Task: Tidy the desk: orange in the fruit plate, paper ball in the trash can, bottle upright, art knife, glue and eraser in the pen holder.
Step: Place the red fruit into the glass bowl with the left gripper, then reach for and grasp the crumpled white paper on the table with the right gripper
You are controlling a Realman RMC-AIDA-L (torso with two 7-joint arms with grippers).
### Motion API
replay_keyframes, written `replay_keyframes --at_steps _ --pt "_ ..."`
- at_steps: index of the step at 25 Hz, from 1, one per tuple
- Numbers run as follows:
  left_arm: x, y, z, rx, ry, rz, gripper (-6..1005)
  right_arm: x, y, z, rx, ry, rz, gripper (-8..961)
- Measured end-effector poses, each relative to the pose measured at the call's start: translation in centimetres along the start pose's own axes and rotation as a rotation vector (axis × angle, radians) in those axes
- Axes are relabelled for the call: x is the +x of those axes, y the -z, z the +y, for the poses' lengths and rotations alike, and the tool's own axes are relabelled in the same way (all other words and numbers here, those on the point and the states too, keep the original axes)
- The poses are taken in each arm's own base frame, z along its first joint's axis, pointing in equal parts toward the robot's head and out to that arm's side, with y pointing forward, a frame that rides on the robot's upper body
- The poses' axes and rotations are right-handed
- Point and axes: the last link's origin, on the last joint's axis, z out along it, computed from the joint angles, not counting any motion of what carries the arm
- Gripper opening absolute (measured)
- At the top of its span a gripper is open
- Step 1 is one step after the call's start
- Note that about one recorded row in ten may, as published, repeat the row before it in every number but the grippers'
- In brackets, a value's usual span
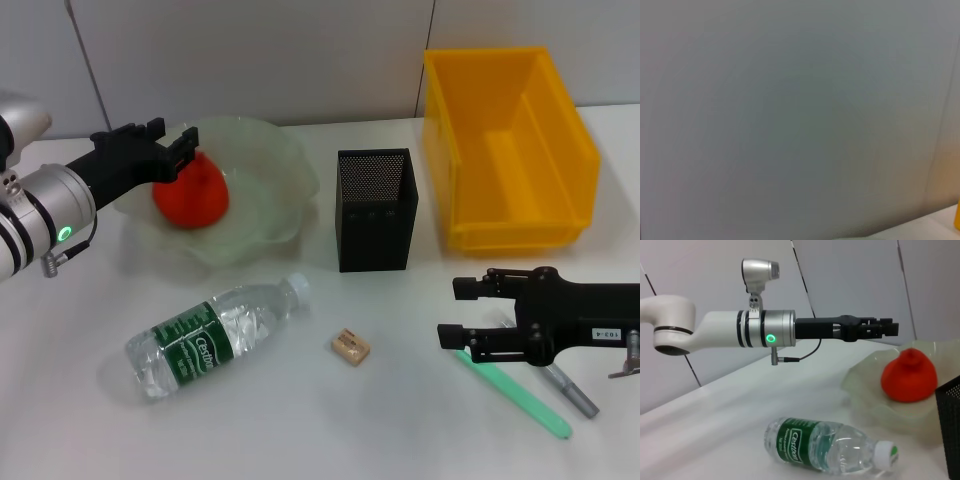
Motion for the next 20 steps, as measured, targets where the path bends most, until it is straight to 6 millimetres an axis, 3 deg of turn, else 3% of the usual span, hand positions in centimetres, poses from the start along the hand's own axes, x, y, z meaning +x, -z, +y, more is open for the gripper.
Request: replay_keyframes --at_steps 1,10,13,17,18,20 --pt "0.1 0.0 0.1 -0.006 0.0 0.005 427 0.0 0.0 -0.1 0.007 0.002 0.0 757" --pt "2.0 1.0 0.8 -0.135 0.047 0.083 576 0.1 0.0 -0.3 0.022 0.002 0.0 757" --pt "3.0 3.3 1.7 -0.269 0.051 0.117 626 0.0 0.0 -0.4 0.026 0.004 0.0 757" --pt "3.5 5.2 3.0 -0.392 0.021 0.103 769 0.0 0.0 -0.5 0.033 0.005 0.0 756" --pt "3.5 6.6 3.8 -0.474 0.005 0.08 805 -0.1 0.0 -0.7 0.04 0.006 -0.001 756" --pt "3.4 7.1 4.1 -0.505 0.004 0.068 805 -0.2 0.0 -0.9 0.054 0.004 -0.001 756"
